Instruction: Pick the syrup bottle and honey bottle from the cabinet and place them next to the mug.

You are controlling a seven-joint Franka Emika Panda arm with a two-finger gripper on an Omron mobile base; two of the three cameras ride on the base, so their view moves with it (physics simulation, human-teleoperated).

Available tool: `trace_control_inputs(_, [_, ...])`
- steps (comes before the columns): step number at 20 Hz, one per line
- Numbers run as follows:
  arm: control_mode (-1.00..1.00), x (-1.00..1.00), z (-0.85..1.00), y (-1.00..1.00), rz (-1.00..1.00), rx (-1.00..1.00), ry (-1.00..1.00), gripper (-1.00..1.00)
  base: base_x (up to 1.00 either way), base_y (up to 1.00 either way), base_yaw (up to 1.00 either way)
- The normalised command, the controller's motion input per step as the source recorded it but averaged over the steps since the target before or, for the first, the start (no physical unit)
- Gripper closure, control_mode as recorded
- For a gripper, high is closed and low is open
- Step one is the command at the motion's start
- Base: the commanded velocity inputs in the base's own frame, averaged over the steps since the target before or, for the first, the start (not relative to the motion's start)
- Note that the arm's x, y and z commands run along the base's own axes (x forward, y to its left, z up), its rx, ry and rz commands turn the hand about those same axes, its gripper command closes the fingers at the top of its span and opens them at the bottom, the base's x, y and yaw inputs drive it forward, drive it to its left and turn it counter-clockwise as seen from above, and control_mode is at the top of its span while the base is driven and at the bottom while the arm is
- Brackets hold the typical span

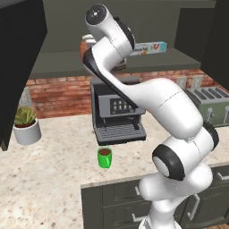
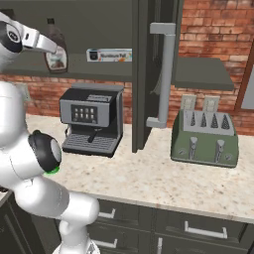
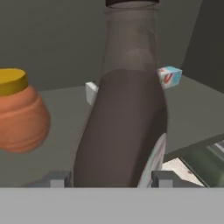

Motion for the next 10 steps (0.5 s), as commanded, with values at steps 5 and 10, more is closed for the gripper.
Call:
trace_control_inputs(5, [-1.0,-1.0,0.0,-0.11,0.01,0.03,-0.05,1.0,0.0,0.0,0.0])
trace_control_inputs(10, [-1.0,-1.0,0.0,-0.22,0.1,0.03,-0.06,1.0,0.0,0.0,0.0])
